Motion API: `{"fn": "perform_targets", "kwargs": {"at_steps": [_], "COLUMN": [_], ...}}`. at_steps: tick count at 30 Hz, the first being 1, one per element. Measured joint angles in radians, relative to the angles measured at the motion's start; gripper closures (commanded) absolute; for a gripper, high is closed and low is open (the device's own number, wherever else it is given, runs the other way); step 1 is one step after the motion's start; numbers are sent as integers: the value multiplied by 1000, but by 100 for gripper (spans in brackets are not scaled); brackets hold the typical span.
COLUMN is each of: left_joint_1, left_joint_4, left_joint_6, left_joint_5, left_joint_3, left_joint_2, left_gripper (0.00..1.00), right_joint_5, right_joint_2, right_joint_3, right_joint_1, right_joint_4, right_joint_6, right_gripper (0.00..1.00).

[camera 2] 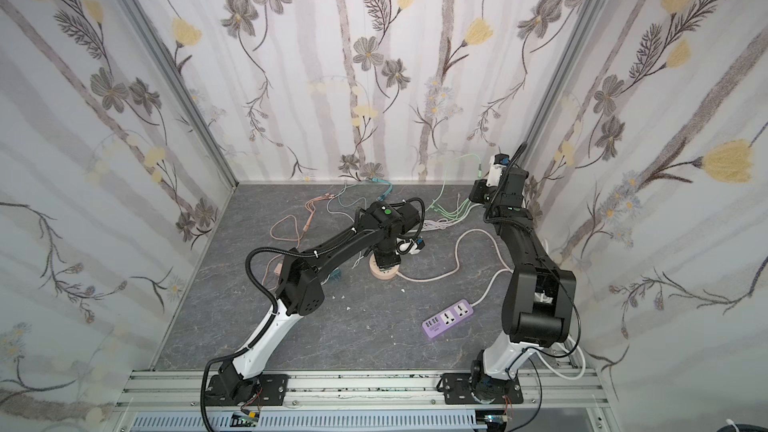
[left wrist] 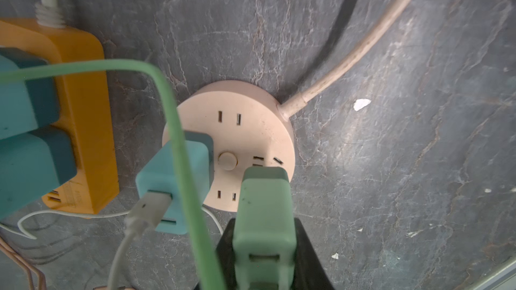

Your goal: Insert the plug

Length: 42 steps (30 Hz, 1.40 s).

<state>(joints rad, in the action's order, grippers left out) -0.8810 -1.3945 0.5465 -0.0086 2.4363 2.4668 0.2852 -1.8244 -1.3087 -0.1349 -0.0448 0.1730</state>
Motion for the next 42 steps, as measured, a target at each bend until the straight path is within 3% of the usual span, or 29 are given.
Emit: {"fn": "perform_targets", "kwargs": {"at_steps": [11,42], "left_joint_1": [11,16], "left_joint_4": [65,135], "left_joint_6": [35,108], "left_joint_5": [47,28], "left_joint_3": [-65,-160], "left_joint_2": [-37,-69], "left_gripper": [100,100], "right_joint_5": [-1,-4], "right_joint_2": [2,8], "right_joint_3": [5,9], "right_joint_1": [0,0], "right_joint_4": [8,40], "right_joint_6": [-18,-26], "right_gripper": [100,100]}}
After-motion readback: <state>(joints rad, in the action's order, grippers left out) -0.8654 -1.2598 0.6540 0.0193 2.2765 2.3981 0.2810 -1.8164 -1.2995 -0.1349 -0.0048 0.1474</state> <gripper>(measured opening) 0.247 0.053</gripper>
